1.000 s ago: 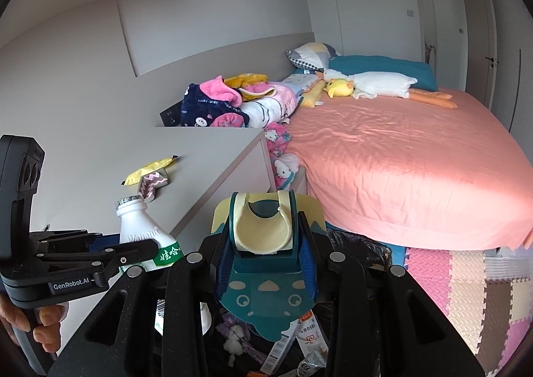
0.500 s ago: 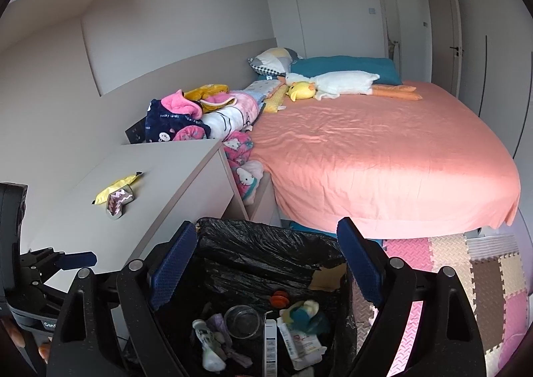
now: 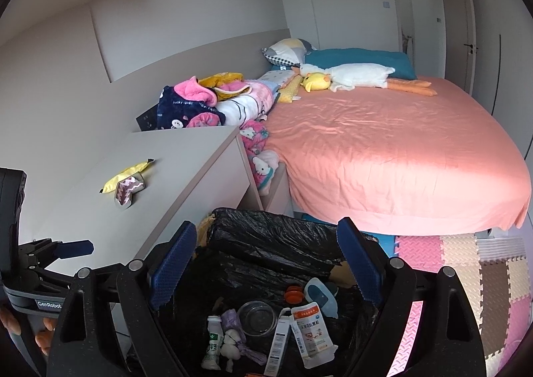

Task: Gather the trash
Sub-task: 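Move both open tools back over the yellow wrapper and printed box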

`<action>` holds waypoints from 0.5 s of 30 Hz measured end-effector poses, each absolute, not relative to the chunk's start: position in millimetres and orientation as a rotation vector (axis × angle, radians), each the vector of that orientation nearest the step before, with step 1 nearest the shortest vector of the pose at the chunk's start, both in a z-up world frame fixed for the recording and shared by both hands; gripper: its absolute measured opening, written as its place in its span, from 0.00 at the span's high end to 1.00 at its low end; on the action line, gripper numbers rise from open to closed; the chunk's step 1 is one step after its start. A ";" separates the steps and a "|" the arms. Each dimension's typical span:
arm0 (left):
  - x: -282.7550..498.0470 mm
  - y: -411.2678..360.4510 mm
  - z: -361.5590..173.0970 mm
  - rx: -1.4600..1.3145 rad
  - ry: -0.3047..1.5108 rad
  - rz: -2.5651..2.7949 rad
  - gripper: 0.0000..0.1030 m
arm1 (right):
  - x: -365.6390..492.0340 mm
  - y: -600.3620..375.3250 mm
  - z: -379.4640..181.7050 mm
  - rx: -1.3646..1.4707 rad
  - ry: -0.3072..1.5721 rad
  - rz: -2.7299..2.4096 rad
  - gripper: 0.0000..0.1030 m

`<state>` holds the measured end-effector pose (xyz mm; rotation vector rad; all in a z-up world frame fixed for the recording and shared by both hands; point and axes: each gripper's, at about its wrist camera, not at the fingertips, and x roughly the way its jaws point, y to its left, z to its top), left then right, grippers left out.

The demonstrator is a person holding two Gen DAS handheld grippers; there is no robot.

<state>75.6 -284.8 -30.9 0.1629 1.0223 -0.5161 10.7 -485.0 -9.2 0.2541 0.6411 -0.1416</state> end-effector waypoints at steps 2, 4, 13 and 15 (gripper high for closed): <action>79.0 -282.0 -33.0 0.161 1.021 -0.509 0.06 | 15.7 -482.2 -12.2 0.255 0.646 -0.134 0.16; 83.9 -279.5 -35.6 0.158 1.029 -0.504 0.06 | 21.3 -479.8 -15.5 0.255 0.655 -0.128 0.16; 108.5 -264.2 -43.4 0.134 1.036 -0.457 0.06 | 46.2 -472.3 -27.0 0.263 0.675 -0.106 0.15; 114.5 -258.5 -44.5 0.115 1.033 -0.445 0.06 | 52.1 -469.7 -27.9 0.262 0.675 -0.096 0.15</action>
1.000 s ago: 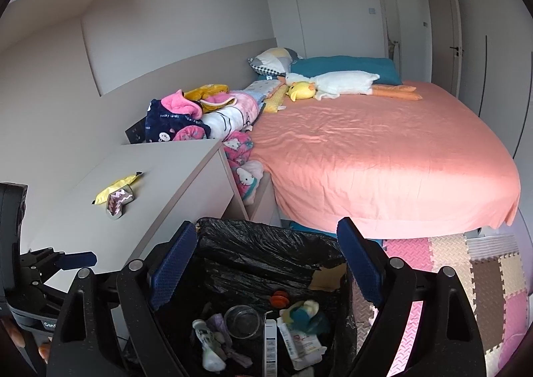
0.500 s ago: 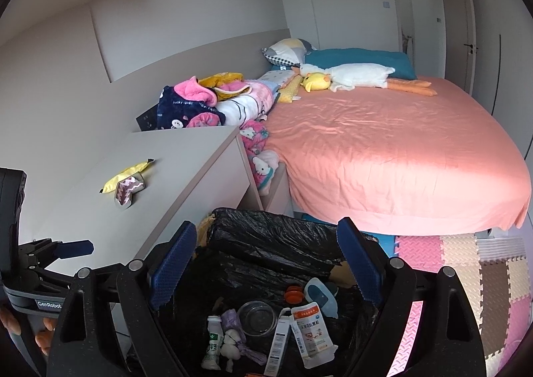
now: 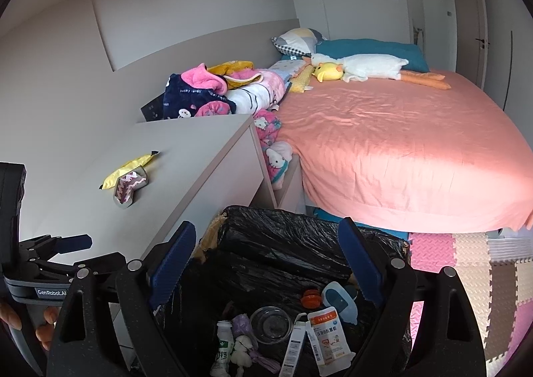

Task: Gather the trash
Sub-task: 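Move both open tools back over the yellow wrapper and printed box, then grasp the white-red printed box with the left tool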

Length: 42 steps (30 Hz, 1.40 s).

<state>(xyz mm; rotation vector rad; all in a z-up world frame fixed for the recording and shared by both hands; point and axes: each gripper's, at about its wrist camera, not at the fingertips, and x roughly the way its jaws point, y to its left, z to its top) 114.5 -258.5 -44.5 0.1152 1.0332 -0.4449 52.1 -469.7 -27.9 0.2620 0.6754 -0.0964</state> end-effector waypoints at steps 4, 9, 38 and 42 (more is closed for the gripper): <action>129.0 -247.4 -46.8 0.085 1.035 -0.414 0.06 | 64.9 -461.9 -30.1 0.254 0.677 -0.073 0.15; 146.5 -233.7 -50.0 0.065 1.038 -0.377 0.06 | 83.5 -450.8 -33.1 0.249 0.685 -0.045 0.15; 249.6 -222.9 -78.6 0.163 1.057 -0.267 0.29 | 180.1 -408.4 -48.9 0.235 0.743 0.026 0.15; 251.6 -223.0 -76.9 0.178 1.032 -0.283 0.47 | 188.7 -398.2 -49.7 0.226 0.753 0.028 0.15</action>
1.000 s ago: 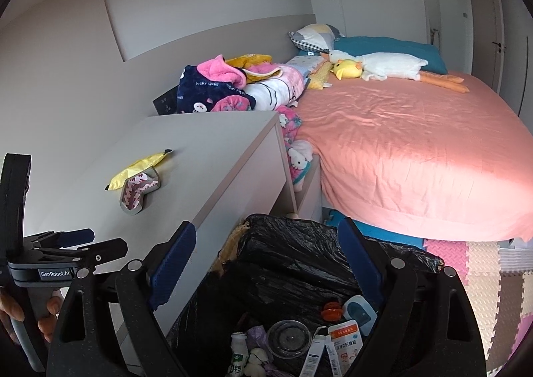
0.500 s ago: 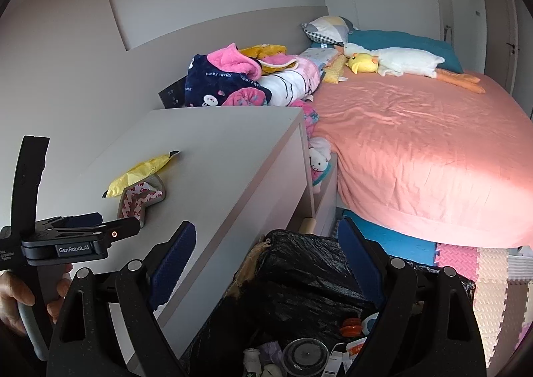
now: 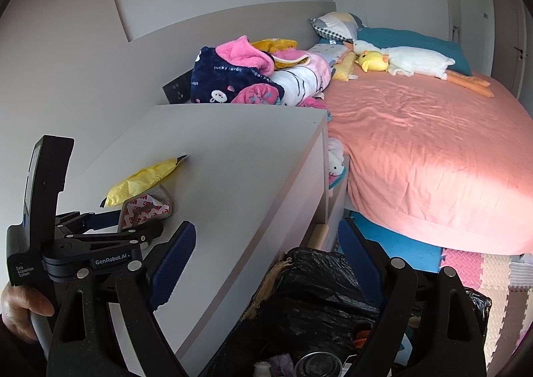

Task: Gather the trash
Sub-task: 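Grasp the white-red printed box with the left tool, then grasp the yellow wrapper with the right tool while the left tool holds the box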

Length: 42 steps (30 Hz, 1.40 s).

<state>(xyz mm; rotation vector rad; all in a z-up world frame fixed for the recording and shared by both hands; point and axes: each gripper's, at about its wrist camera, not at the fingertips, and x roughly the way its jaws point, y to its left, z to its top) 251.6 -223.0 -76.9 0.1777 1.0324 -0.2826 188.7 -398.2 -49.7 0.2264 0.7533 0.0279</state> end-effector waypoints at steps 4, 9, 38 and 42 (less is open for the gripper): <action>254.7 -216.2 -74.9 0.148 1.022 -0.303 0.56 | 196.2 -390.3 -50.1 0.236 0.770 0.037 0.15; 249.8 -197.7 -67.6 0.120 1.001 -0.286 0.57 | 205.5 -377.1 -50.4 0.234 0.793 0.048 0.15; 241.4 -48.4 -40.0 -0.024 0.956 -0.138 0.56 | 294.6 -252.2 -61.1 0.320 0.927 0.064 0.03; 242.9 -41.5 -41.8 -0.039 0.964 -0.135 0.56 | 306.3 -246.2 -64.1 0.332 0.931 0.037 0.03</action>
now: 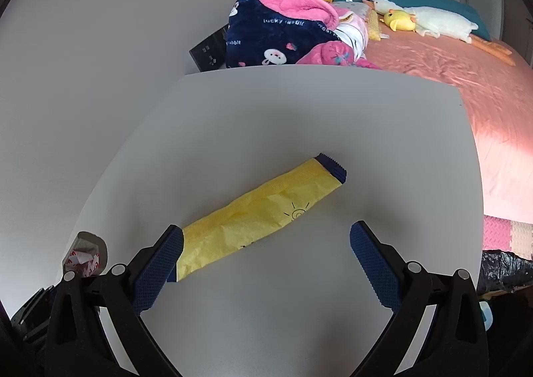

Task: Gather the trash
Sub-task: 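Grasp the yellow wrapper with the right tool while the left tool holds the box, then carry the printed box and yellow wrapper over the black trash bag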

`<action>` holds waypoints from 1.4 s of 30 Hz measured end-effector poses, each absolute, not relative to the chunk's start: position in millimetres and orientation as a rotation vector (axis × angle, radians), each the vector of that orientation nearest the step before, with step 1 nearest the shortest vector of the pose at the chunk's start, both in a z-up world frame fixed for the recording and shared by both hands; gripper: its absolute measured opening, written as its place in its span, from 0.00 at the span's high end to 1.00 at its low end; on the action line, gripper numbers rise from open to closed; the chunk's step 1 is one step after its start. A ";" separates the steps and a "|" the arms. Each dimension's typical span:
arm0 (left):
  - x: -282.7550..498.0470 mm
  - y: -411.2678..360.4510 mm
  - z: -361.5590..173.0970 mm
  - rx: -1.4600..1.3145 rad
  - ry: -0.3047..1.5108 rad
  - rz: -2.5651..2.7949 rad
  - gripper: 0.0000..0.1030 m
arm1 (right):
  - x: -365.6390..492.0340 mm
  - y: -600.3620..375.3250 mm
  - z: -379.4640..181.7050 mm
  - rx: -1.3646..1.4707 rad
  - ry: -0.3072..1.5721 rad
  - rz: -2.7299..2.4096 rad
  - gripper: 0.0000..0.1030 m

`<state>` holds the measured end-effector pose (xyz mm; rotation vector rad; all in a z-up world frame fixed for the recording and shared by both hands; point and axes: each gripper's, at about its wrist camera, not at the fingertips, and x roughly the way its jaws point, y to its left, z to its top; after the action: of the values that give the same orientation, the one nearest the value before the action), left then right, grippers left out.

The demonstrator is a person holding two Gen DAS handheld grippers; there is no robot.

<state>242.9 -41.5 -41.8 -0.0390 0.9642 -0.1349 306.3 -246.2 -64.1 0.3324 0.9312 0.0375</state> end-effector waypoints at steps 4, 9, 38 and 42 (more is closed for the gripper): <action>243.7 -31.1 -42.9 -0.056 0.967 -0.112 0.56 | 318.9 -240.7 -65.4 0.322 0.934 0.007 0.03; 244.9 -15.5 -44.2 -0.098 0.974 -0.087 0.56 | 332.9 -233.3 -68.2 0.290 0.961 -0.025 0.12; 226.8 -32.8 -45.8 -0.098 0.984 -0.112 0.56 | 283.5 -232.9 -56.4 0.173 0.957 0.211 0.81; 212.8 -38.5 -43.3 -0.115 0.979 -0.128 0.56 | 267.4 -239.4 -48.5 0.167 0.943 0.222 0.81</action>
<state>212.8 -38.5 -43.3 -0.1152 0.9795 -0.1276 267.4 -239.4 -48.5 0.1669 0.9426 0.2222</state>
